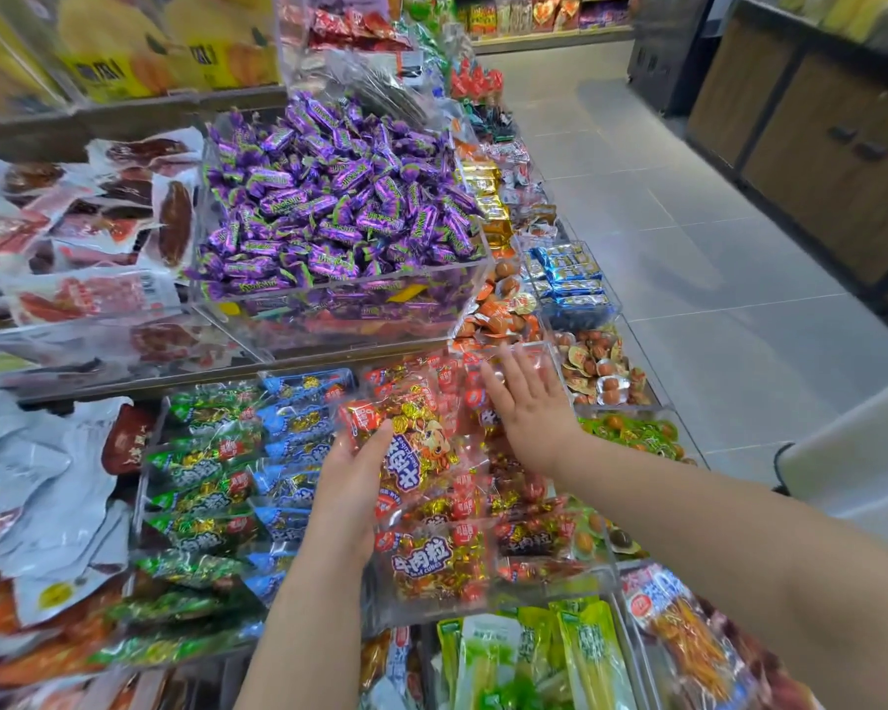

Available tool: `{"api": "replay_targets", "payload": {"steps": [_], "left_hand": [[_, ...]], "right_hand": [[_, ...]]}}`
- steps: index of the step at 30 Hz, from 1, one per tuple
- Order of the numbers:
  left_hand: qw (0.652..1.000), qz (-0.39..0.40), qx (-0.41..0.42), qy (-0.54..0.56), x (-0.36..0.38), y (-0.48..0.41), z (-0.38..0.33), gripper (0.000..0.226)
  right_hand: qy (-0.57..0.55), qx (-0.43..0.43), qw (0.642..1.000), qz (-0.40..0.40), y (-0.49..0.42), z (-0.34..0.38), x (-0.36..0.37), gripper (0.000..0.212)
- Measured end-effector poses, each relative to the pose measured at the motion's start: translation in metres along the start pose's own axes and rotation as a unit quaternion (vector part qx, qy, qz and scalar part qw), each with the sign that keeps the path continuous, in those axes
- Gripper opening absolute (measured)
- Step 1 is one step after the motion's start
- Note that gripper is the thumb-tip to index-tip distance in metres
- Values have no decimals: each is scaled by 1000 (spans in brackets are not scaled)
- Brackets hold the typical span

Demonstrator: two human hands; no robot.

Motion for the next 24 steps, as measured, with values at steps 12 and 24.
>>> {"api": "replay_targets", "payload": {"steps": [12,24], "left_hand": [[999,31,-16,10,-5,10,-9,31],[948,165,116,-247,16,38,-18,16]], "right_hand": [[-64,70,995,32,1,2,-11,110],[-354,-149,923,17,79,14,-117,97]]}}
Point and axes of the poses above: each hand's wrist, its own y-axis away from the middle knuckle, its own x-axis out of the palm, z = x × y, the point moved 2 cm from there along -y, towards the middle knuckle, and after that the axes turned 1 degree about x, right-handed, at the moved point
